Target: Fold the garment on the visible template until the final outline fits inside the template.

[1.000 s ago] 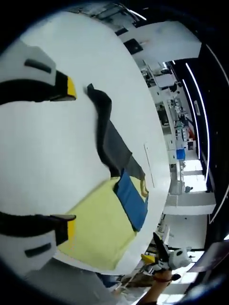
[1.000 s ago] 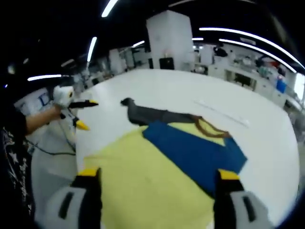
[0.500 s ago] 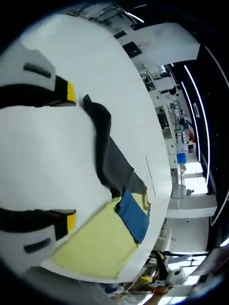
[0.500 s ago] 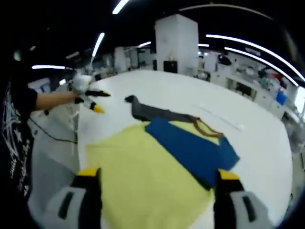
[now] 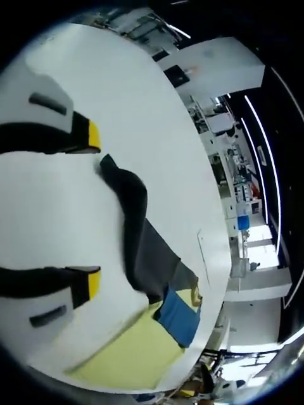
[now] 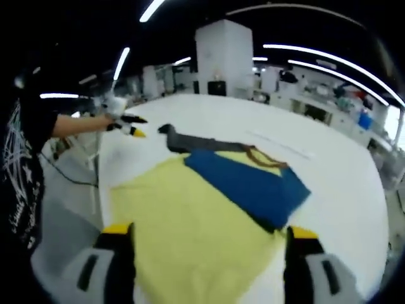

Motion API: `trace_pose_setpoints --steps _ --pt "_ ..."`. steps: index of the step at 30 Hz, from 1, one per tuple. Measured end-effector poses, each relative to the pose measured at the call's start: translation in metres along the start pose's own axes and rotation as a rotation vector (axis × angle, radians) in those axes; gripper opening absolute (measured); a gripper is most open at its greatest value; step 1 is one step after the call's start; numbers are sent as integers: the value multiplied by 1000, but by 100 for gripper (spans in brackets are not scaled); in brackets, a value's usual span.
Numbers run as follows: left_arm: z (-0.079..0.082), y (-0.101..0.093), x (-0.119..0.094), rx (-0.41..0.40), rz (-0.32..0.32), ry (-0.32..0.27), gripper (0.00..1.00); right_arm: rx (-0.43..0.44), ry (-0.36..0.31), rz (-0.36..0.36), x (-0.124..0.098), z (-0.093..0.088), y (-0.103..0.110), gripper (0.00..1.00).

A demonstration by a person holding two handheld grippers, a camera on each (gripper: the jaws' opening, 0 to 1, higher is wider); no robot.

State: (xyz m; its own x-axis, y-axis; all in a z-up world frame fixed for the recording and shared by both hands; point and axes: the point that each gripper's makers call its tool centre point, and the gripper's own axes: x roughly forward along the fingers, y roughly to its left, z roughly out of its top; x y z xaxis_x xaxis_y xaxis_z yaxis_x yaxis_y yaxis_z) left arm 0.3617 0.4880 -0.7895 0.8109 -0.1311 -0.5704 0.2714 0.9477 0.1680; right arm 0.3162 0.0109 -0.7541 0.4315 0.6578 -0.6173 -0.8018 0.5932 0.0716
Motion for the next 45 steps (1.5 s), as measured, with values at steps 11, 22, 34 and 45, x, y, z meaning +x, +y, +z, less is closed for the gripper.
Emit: trace_pose_setpoints --steps 11,22,34,45 --pt "-11 28 31 53 45 42 39 24 28 -41 3 -17 -4 93" --pt "-24 49 59 55 75 97 19 57 16 -91 0 -17 -18 87" --pt "-25 50 58 10 69 84 0 74 0 -108 -2 -13 -20 86" --pt "-18 38 26 -23 29 105 0 53 -26 -95 -6 -4 -13 85"
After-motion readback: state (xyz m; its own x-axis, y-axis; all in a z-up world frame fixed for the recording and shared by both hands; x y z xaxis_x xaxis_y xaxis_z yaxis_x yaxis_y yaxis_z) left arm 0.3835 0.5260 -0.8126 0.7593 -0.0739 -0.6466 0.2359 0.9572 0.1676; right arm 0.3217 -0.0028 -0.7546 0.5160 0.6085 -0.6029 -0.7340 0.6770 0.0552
